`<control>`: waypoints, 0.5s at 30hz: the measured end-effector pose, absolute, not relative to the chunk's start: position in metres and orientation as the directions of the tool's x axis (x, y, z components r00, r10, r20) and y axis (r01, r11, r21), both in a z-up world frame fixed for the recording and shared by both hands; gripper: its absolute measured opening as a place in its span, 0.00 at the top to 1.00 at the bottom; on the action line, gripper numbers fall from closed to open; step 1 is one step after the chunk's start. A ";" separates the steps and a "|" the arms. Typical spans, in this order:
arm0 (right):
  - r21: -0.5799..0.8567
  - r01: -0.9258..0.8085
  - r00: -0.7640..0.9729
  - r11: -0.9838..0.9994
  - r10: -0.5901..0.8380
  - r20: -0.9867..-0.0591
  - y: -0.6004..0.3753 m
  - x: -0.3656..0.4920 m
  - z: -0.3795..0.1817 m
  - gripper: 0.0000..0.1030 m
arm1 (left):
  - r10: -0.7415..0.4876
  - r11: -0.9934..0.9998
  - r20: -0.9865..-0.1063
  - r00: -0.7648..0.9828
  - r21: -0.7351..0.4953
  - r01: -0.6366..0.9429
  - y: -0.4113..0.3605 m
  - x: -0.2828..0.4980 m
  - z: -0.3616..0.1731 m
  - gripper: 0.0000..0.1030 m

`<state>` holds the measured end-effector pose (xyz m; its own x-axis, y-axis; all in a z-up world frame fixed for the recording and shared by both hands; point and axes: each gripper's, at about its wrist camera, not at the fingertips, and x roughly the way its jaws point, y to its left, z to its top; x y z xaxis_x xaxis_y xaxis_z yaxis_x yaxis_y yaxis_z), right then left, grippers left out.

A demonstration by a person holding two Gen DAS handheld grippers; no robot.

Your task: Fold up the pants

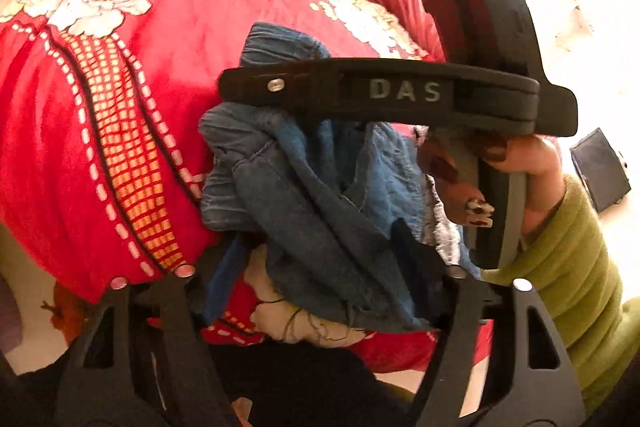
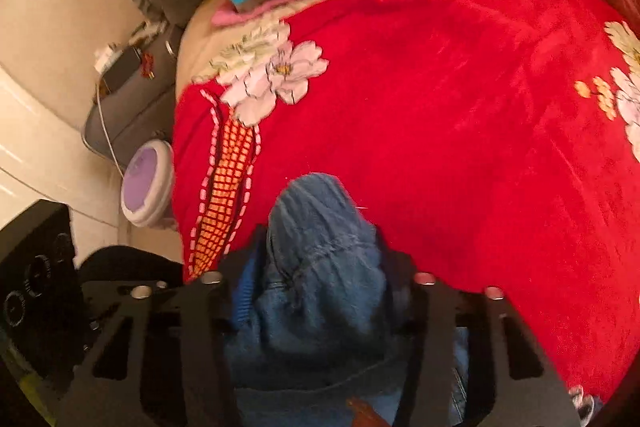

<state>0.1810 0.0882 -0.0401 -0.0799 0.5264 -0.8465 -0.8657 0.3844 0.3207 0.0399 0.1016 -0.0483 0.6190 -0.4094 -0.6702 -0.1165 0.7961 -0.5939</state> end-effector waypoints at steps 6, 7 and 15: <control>0.406 -0.826 -0.045 0.391 0.673 -0.738 0.032 0.183 0.001 0.66 | -0.462 0.790 -0.589 0.664 -0.613 0.005 0.079 0.045 -0.031 0.47; 0.413 -0.822 -0.037 0.392 0.687 -0.725 0.025 0.183 0.005 0.66 | -0.474 0.792 -0.576 0.665 -0.609 0.037 0.072 0.047 -0.027 0.47; 0.454 -0.776 0.055 0.438 0.764 -0.643 -0.058 0.186 0.031 0.64 | -0.578 0.778 -0.514 0.634 -0.580 0.240 0.019 0.063 -0.010 0.47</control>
